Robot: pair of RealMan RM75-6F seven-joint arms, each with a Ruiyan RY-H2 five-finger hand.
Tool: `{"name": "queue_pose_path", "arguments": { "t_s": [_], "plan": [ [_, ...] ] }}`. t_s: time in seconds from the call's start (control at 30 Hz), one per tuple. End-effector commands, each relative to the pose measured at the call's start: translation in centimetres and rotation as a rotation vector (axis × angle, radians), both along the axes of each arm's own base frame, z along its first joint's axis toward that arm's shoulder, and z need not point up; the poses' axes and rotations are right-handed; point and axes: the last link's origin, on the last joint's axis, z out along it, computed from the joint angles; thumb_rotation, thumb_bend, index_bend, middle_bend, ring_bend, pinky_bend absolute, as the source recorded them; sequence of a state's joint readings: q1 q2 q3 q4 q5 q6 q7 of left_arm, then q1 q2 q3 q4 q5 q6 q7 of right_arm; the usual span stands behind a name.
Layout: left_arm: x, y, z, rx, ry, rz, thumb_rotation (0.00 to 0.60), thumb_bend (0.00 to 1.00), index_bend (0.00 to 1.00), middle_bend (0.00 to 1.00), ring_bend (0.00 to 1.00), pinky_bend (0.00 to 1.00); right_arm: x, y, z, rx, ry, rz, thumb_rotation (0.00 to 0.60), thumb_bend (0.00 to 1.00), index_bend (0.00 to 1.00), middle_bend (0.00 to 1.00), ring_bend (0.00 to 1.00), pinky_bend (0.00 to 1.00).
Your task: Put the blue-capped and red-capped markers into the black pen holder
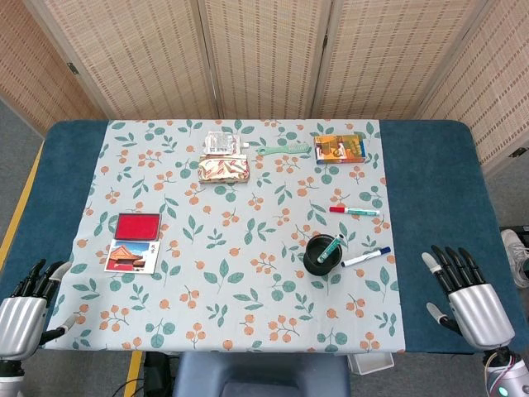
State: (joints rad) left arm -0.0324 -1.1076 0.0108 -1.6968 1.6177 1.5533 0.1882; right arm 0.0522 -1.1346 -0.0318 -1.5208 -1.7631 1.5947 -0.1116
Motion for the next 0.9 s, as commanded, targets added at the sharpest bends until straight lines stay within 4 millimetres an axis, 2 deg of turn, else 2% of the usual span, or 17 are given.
{"name": "queue_pose_path", "arguments": {
  "t_s": [0.03, 0.2, 0.4, 0.67, 0.9],
  "plan": [
    [0.0, 0.0, 0.1, 0.003, -0.002, -0.001, 0.600, 0.22, 0.13, 0.17, 0.03, 0.26, 0.0, -0.1, -0.1, 0.003, 0.005, -0.002, 0.600, 0.24, 0.00, 0.00, 0.00, 0.00],
    [0.0, -0.1, 0.2, 0.008, -0.008, 0.001, 0.600, 0.22, 0.13, 0.17, 0.03, 0.26, -0.1, -0.5, -0.5, 0.031, 0.009, -0.011, 0.600, 0.24, 0.00, 0.00, 0.00, 0.00],
    [0.0, 0.1, 0.3, 0.007, -0.012, 0.000, 0.600, 0.22, 0.13, 0.17, 0.03, 0.26, 0.1, -1.6, -2.1, 0.120, 0.025, 0.006, 0.600, 0.25, 0.01, 0.00, 0.00, 0.00],
    [-0.1, -0.1, 0.7, 0.020, -0.022, 0.000, 0.600, 0.22, 0.14, 0.17, 0.03, 0.26, 1.1, -5.3, -3.5, 0.218, 0.036, 0.040, 0.600, 0.30, 0.27, 0.01, 0.00, 0.00],
    [-0.1, -0.1, 1.1, 0.034, -0.031, 0.001, 0.600, 0.22, 0.14, 0.17, 0.03, 0.26, 1.0, -8.3, -5.0, 0.277, 0.033, 0.013, 0.600, 0.31, 0.35, 0.04, 0.00, 0.00]
  ]
}}
